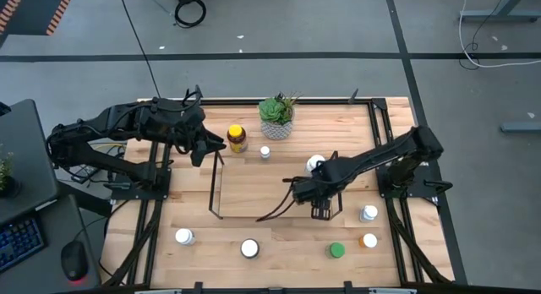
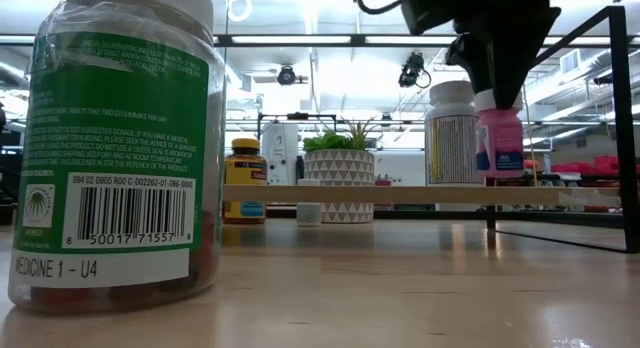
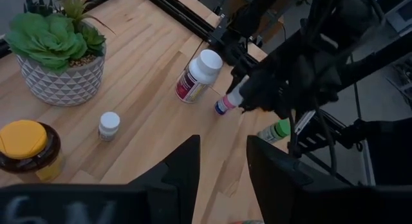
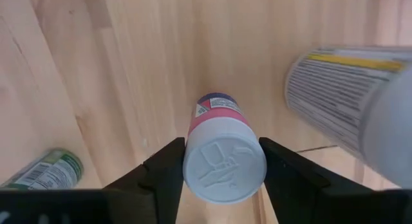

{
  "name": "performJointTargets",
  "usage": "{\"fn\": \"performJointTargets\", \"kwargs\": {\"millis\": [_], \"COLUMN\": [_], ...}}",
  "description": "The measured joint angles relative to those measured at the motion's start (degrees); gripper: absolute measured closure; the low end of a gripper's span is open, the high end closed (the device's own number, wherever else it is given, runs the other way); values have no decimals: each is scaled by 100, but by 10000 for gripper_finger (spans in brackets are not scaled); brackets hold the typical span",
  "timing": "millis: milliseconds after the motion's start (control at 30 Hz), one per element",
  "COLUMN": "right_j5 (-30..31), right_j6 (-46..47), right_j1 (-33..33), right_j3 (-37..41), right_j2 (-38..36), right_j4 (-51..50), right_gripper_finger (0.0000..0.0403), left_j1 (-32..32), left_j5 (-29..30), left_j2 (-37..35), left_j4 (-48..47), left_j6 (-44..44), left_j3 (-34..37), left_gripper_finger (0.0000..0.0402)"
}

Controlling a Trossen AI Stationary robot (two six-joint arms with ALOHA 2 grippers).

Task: Pick and place medicine bottles onto shelf by color
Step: Put the pink medicine bottle on the shelf

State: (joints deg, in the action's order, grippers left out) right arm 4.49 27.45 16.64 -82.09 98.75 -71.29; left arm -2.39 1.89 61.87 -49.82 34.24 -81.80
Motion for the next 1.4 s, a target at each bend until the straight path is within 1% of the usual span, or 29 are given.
{"fn": "performJointTargets", "kwargs": {"millis": [167, 400, 600, 967, 1200, 1333, 1400], "right_j5": [0, -49, -156, -326, -323, -342, -443], "right_j6": [91, 243, 351, 355, 583, 639, 726], "right_j1": [-30, -146, -259, -257, -259, -259, -259], "right_j3": [102, 104, 104, 104, 104, 104, 104], "right_j2": [-174, -89, -32, -36, -36, -36, -36], "right_j4": [88, 357, 332, 355, 352, 348, 346], "right_gripper_finger": [203, 207, 206, 197, 178, 159, 149], "left_j1": [1, 2, 1, 0, 0, 2, 0], "left_j5": [35, 46, 46, 109, 108, 109, 107], "left_j2": [0, 0, 0, 0, 0, 0, 0], "left_j4": [1, 4, 2, 4, 4, 4, 4], "left_j6": [2, 6, 4, -24, -35, -36, -37], "left_j3": [0, 0, 0, 0, 0, 0, 0], "left_gripper_finger": [269, 273, 273, 272, 277, 272, 268]}}
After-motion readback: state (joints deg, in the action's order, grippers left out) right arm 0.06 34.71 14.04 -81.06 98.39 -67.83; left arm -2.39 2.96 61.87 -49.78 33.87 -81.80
